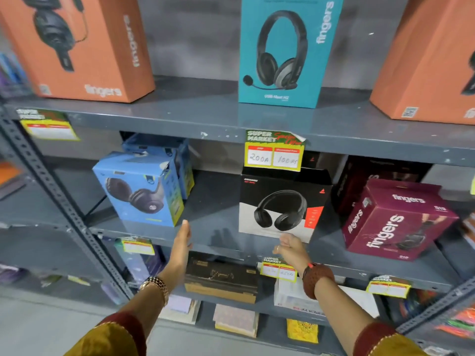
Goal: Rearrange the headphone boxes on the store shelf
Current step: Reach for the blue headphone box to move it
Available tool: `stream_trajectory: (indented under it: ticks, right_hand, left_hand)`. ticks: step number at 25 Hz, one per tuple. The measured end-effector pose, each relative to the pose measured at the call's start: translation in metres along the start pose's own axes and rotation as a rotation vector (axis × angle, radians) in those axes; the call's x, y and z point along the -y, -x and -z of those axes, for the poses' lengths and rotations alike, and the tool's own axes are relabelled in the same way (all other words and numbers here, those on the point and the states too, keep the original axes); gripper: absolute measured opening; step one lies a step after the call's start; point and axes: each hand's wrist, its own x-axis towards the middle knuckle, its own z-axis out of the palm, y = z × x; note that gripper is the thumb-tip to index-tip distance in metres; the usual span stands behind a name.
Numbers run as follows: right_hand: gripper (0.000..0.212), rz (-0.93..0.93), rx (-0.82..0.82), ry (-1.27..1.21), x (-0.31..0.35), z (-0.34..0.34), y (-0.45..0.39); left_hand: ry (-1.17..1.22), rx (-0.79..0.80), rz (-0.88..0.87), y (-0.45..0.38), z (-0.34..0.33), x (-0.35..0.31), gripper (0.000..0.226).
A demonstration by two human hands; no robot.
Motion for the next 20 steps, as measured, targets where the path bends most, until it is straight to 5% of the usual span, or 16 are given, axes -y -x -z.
stream_trajectory:
  ticks: [3, 10, 14, 17, 20]
  right_hand:
    - [0.038, 0.101, 0.087, 0.006, 0.023, -0.045, -0.006]
    - [0.075, 0.226, 0.262, -0.034, 0.094, -0.177, -0.004]
    - [0.084, 0.239, 0.232, -0.075, 0.126, -0.247, -0.003]
    - [0.095, 0.232, 0.164, -0.059, 0.135, -0.281, -0.003]
    - [0.098, 0.275, 0.104, -0.094, 0.136, -0.305, -0.003]
  left_hand:
    - [0.042, -0.099, -0.063, 0.002, 0.045, -0.015, 0.057]
    - [-0.019, -0.228, -0.146, -0.065, 0.173, -0.054, 0.073]
    - [-0.031, -0.129, -0.028, -0.119, 0.224, -0.064, 0.096]
    - [-0.063, 0.014, -0.054, -0.091, 0.223, -0.111, 0.066]
    - [-0.095, 0.088, -0.03, -0.108, 0.233, -0.114, 0.063]
